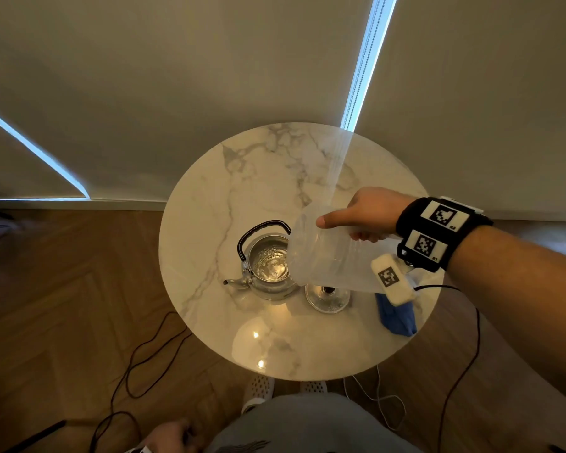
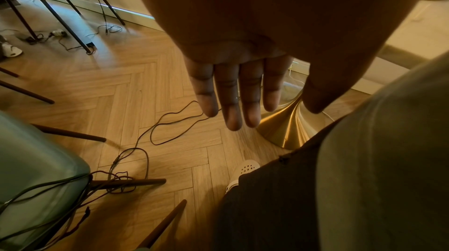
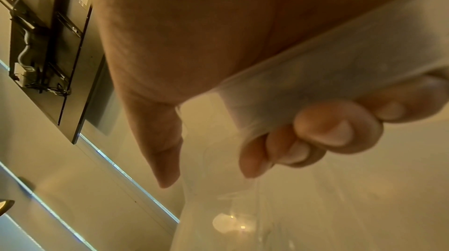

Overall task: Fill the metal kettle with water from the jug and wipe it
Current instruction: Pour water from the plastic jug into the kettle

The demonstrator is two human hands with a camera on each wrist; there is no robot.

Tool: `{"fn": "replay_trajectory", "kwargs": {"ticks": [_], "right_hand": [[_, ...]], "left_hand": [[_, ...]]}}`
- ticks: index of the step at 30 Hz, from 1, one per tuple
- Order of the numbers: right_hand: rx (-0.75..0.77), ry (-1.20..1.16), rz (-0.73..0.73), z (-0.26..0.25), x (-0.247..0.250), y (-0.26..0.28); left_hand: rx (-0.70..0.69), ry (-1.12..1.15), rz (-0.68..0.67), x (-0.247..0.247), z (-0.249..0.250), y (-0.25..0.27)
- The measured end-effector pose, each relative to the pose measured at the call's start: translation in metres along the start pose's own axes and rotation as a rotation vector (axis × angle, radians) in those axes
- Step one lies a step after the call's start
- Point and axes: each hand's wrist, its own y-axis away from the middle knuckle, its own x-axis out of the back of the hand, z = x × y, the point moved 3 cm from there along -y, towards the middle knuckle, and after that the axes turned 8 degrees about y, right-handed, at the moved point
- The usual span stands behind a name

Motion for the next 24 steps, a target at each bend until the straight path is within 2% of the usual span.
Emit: {"fn": "replay_trajectory", "kwargs": {"ticks": [3, 7, 11, 14, 18, 22, 24], "right_hand": [[-0.002, 0.020, 0.005, -0.001, 0.002, 0.001], [-0.007, 0.023, 0.005, -0.003, 0.004, 0.002], [-0.007, 0.050, 0.011, -0.005, 0.006, 0.002], [-0.004, 0.053, 0.006, -0.006, 0.006, 0.003], [-0.007, 0.052, -0.004, -0.007, 0.005, 0.003], [-0.005, 0.055, -0.010, -0.007, 0.005, 0.004], [-0.005, 0.053, -0.011, -0.008, 0.006, 0.005]], "left_hand": [[0.065, -0.037, 0.004, 0.002, 0.008, -0.002], [0.133, 0.034, 0.042, 0.003, 0.011, 0.002], [0.122, 0.087, 0.093, 0.004, 0.011, 0.007], [0.119, 0.045, 0.083, 0.004, 0.011, 0.011], [0.144, 0.017, 0.004, 0.001, 0.011, 0.013], [0.137, 0.051, 0.009, -0.001, 0.009, 0.014], [0.117, -0.013, -0.029, -0.002, 0.009, 0.016]]}}
